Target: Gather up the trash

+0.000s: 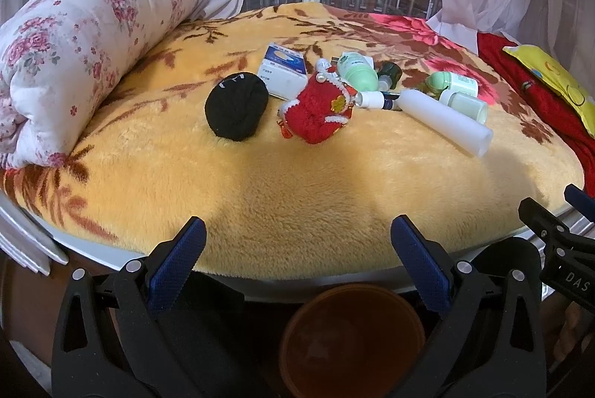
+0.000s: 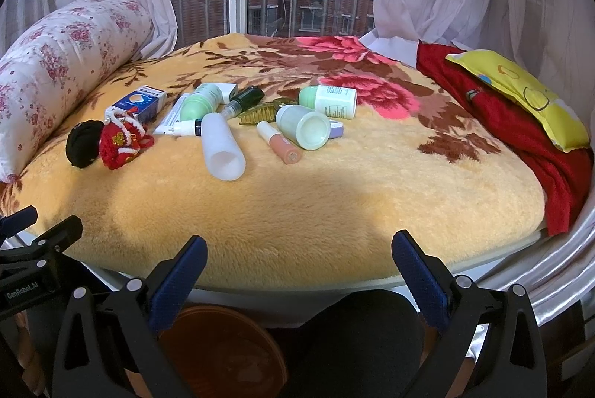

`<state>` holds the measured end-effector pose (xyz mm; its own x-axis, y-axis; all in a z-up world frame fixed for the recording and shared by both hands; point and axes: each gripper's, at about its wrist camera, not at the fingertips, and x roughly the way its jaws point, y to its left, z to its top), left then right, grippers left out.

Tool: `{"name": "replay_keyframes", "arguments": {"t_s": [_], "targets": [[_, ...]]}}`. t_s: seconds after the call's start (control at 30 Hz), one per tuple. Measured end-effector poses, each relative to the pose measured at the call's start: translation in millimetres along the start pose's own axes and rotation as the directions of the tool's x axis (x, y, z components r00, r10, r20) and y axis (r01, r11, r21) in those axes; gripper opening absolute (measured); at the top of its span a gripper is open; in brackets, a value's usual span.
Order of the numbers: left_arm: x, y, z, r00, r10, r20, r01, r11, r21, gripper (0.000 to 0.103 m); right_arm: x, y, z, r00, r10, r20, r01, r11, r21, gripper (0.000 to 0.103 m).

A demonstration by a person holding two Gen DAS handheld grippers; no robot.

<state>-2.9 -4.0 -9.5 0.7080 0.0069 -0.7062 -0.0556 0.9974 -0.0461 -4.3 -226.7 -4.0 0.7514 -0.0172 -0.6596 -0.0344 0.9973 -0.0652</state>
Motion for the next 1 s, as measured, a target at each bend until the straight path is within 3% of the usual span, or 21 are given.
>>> {"name": "replay_keyframes", "arguments": {"t_s": [0.77, 1.0], "targets": [[-0.8, 5.7, 0.5, 1.000, 0.000, -0.001, 0.000, 1.000, -0.004, 0.097, 0.0, -0.4, 0.3, 1.000, -0.004, 0.003, 0.004, 1.000, -0.007, 0.098], [4.4, 6.9, 14.8, 1.000, -0.006, -0.022, 0.006, 1.000, -0.015, 0.097, 6.8, -4.8, 16.2, 1.000, -0.003, -0.004, 0.003, 1.000, -0.019, 0.098]]}}
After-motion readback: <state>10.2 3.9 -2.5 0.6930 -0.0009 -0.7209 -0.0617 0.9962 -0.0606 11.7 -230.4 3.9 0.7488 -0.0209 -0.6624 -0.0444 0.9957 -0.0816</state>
